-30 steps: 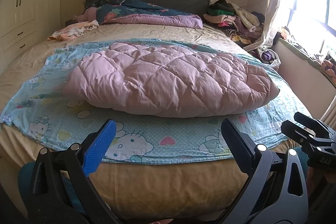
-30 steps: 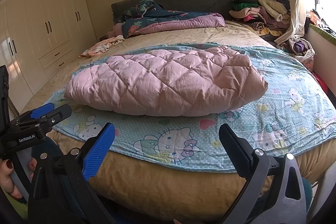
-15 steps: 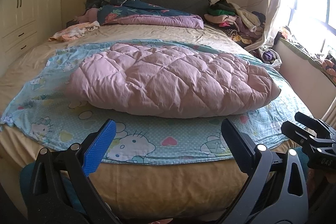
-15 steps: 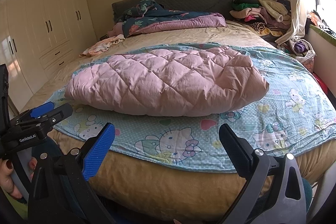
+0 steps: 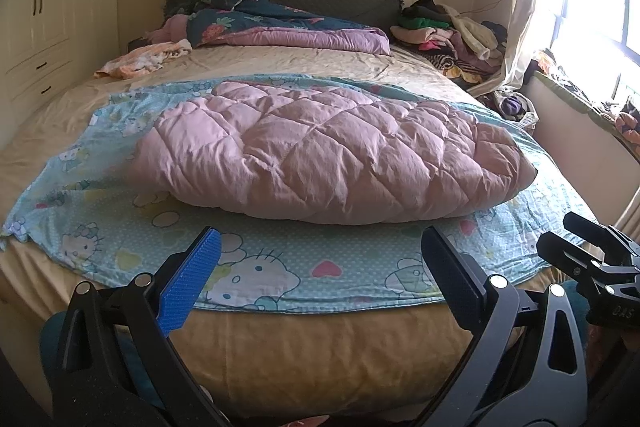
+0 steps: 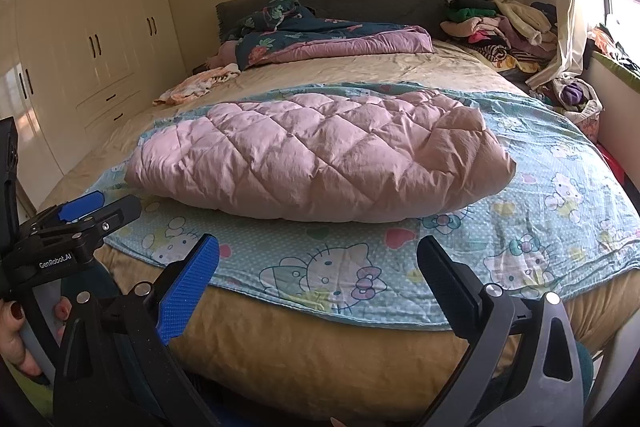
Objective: Fold large clothes
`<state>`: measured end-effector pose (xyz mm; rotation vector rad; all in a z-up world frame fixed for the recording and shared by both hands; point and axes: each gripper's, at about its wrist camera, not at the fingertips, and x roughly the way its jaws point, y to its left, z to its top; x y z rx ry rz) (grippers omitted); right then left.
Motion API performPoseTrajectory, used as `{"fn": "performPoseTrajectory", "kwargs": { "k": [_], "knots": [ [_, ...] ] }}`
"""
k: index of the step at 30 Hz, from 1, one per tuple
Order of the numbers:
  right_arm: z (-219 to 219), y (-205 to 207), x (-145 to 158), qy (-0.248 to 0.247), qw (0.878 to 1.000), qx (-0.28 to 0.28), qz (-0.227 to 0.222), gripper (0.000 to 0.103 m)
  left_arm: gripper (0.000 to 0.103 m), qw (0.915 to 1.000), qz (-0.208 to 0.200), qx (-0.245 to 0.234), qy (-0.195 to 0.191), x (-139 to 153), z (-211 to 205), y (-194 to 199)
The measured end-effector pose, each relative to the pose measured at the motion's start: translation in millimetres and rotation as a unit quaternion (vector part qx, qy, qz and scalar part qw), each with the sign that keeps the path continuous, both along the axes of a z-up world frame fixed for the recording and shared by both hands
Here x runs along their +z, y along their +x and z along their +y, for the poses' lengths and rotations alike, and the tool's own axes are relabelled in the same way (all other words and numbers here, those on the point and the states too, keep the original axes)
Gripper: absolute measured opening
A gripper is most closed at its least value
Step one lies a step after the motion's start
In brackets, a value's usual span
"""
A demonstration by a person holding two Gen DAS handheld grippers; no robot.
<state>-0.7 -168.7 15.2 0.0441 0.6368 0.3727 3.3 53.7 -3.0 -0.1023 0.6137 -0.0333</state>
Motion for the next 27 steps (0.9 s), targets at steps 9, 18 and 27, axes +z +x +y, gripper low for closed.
{"fn": "performPoseTrajectory", "kwargs": {
  "k": [9, 18, 27],
  "knots": [
    [-1, -2, 1, -0.006, 1.000, -0.003, 0.000, 0.099, 0.094, 0.9994, 0.011, 0.021, 0.024, -4, 6, 1],
    [-39, -2, 4, 0.009, 0.999, -0.049, 0.002, 0.099, 0.094, 0.9981, 0.021, 0.048, 0.032, -9, 14, 6],
    [-254, 3, -21, 0.011, 0.943, -0.331, 0.020, 0.099, 0.094, 0.9838, 0.042, 0.172, -0.030, -6, 152, 64]
  ]
}}
